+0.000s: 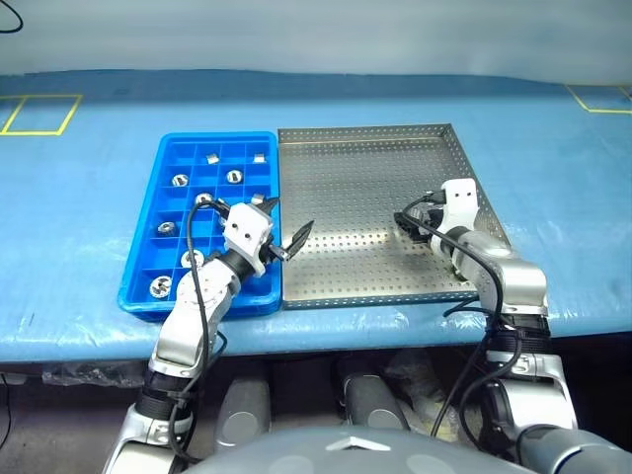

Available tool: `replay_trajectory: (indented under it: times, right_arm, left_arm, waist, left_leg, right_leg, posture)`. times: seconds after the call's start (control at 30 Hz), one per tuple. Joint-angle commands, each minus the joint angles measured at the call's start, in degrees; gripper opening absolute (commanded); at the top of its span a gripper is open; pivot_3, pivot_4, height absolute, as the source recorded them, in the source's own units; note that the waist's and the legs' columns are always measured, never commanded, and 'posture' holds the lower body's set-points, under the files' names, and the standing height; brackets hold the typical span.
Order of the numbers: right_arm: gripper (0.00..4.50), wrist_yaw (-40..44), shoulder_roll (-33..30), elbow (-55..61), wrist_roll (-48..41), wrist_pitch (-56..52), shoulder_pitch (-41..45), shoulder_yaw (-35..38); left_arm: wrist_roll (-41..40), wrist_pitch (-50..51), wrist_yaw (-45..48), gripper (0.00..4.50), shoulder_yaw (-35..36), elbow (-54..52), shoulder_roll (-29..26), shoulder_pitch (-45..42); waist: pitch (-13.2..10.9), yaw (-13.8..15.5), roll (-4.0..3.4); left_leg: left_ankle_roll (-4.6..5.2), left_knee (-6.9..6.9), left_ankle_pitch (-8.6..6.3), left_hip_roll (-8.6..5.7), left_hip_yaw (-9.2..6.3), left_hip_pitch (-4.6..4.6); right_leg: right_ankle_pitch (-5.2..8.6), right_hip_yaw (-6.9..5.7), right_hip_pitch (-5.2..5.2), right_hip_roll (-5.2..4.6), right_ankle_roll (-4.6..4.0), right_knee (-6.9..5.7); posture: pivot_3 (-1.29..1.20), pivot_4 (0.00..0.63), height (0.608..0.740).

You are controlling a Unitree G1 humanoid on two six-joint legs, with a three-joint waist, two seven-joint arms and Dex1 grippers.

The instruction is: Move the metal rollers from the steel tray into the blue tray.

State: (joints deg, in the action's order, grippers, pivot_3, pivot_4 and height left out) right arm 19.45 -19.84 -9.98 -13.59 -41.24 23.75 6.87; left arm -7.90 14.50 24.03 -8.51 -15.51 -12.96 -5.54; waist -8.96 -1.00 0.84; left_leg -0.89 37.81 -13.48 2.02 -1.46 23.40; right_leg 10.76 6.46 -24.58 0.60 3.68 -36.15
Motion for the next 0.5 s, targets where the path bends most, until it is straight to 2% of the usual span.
replay_trajectory:
  times: [0.03, 0.13, 0.43, 0.5]
  right_arm:
    - [2.88, 1.6, -0.8, -1.1, 1.3, 2.8, 1.6, -1.7]
    - [1.91, 2.4, -0.5, -1.0, 1.7, 4.2, 1.7, -2.7]
    - [1.89, 11.7, 5.7, 3.1, -1.0, 13.6, 6.4, -9.0]
    - [1.89, 16.7, 7.0, 3.3, -2.6, 15.2, 7.9, -10.9]
  left_arm:
    - [-0.5, 0.4, -0.9, 4.05, 1.2, -4.2, -0.2, 0.6]
    - [-0.4, 1.0, -2.0, 4.05, 2.4, -5.8, -0.6, 1.7]
    - [0.6, 2.9, -5.8, 4.05, 8.3, -13.5, -2.9, 7.4]
    - [0.7, 3.4, -6.2, 4.05, 9.8, -16.4, -3.8, 10.5]
  waist:
    - [0.0, 0.4, 0.00]
    - [0.0, 0.8, 0.00]
    - [-0.1, 3.3, -0.05]
    - [-0.1, 4.6, -0.06]
  left_leg:
    - [0.00, 0.00, 0.00, 0.00, 0.00, 0.00]
    - [0.01, -0.03, 0.00, 0.00, -0.01, 0.01]
    - [0.01, -0.07, -0.01, 0.05, -0.02, -0.01]
    - [0.01, -0.09, 0.00, 0.05, -0.04, -0.01]
  right_leg:
    - [0.00, 0.00, 0.00, 0.00, 0.00, 0.00]
    - [-0.01, -0.01, 0.00, 0.00, 0.01, 0.02]
    - [-0.01, -0.03, -0.05, 0.05, -0.01, -0.02]
    - [0.01, -0.07, -0.07, 0.04, -0.03, -0.04]
  posture:
    - [0.20, 0.150, 0.740]
    - [0.23, 0.150, 0.740]
    - [0.40, 0.150, 0.740]
    - [0.49, 0.150, 0.740]
